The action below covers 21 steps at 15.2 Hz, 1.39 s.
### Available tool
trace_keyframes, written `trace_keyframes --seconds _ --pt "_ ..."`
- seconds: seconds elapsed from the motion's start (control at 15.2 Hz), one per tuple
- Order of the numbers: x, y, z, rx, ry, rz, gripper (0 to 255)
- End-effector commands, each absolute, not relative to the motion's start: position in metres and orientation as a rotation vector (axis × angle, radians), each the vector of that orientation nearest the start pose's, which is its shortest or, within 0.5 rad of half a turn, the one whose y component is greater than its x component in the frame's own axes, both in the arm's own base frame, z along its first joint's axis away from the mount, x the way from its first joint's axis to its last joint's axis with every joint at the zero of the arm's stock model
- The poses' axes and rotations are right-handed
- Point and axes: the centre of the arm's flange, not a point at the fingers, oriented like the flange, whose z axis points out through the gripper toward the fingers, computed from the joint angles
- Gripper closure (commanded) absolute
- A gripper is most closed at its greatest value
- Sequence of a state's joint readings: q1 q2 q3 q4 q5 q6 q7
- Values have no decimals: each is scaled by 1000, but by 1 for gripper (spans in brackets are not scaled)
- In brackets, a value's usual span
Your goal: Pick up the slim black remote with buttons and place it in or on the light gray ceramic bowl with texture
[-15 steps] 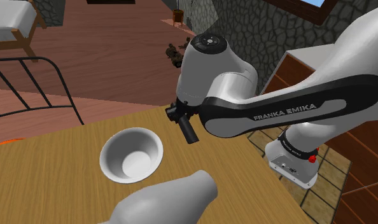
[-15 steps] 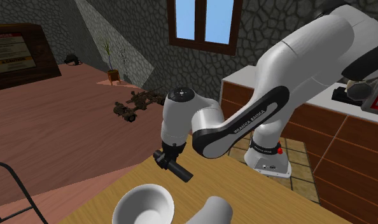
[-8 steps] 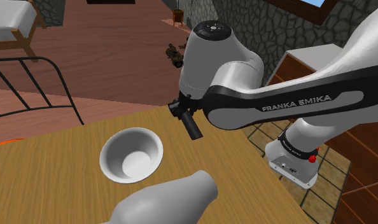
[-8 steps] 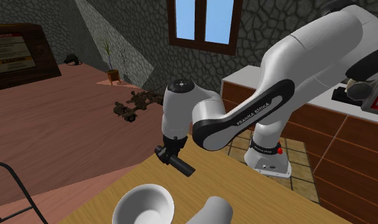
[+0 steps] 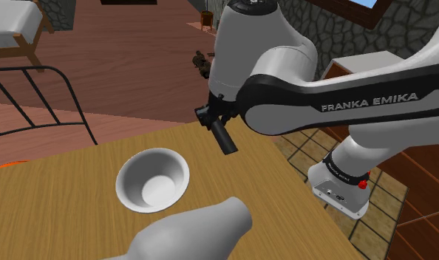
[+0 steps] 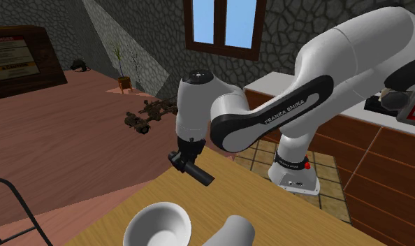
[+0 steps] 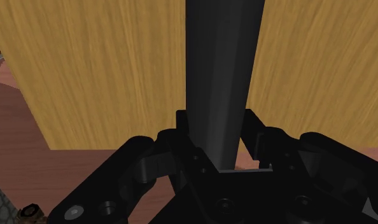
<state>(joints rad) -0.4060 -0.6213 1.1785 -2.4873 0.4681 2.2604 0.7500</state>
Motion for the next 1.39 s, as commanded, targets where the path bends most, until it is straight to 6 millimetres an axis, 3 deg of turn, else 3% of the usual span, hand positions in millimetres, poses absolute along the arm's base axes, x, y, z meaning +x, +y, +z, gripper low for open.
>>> trace_keyframes --seconds 0.0,1.06,1.32 --pt "315 317 387 -3149 515 -350 255" --pt "315 317 467 -3149 515 -350 255" --pt "309 370 464 -3149 515 -350 255"
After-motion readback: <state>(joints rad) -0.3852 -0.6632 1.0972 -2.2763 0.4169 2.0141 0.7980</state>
